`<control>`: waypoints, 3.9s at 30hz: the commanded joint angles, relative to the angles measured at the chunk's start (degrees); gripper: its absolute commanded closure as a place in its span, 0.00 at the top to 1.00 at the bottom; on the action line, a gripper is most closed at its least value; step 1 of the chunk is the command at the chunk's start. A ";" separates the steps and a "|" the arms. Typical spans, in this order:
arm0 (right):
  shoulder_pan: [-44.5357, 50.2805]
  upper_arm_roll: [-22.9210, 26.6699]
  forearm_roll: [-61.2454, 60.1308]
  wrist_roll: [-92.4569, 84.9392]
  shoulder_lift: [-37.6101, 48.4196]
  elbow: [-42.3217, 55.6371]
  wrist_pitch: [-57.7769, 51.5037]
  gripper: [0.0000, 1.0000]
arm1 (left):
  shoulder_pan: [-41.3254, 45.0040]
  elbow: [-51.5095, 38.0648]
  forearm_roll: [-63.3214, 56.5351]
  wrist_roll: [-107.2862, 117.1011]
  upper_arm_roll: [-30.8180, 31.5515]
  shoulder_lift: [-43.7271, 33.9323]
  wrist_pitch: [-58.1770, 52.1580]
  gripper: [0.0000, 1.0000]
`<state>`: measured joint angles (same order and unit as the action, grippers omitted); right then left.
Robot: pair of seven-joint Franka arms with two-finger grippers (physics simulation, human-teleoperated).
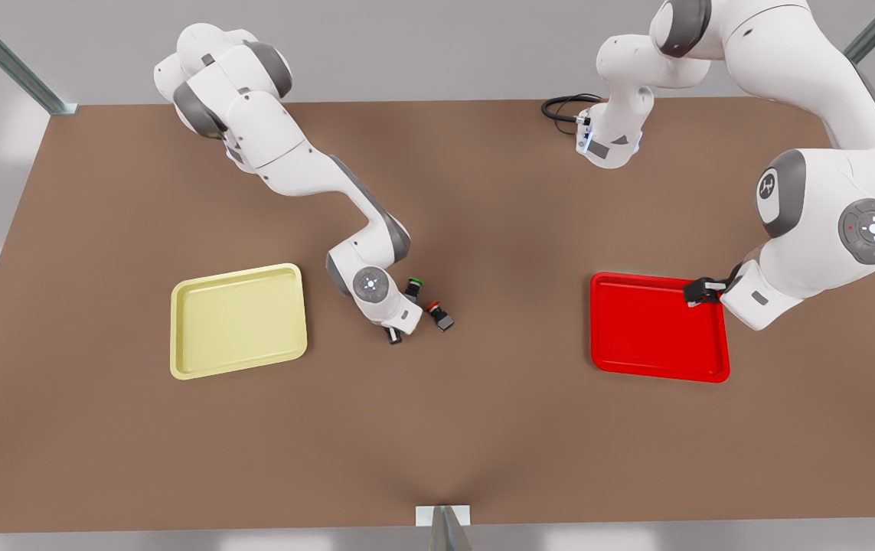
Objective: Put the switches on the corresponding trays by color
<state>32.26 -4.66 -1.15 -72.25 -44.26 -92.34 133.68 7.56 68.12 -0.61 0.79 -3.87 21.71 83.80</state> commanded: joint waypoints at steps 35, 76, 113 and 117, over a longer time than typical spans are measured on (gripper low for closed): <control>-3.25 0.09 -0.17 -3.51 3.30 -1.08 -1.49 0.51 | 0.00 -0.09 -0.01 0.00 -0.09 0.17 0.05 1.00; -38.14 2.02 3.96 66.27 31.17 16.49 -51.59 1.00 | 39.02 7.91 8.78 71.63 0.79 28.38 37.49 1.00; -41.40 3.34 1.67 65.57 29.59 18.51 -47.37 1.00 | 38.94 8.00 8.78 71.19 -1.58 31.11 41.27 0.61; -41.40 3.25 1.67 65.57 29.59 18.51 -47.29 1.00 | 38.94 8.00 8.78 71.10 -1.58 31.11 41.27 0.58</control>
<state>-9.12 -1.41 0.53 -6.68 -14.76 -73.83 86.40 46.49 76.11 8.19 71.90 -5.45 52.91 125.07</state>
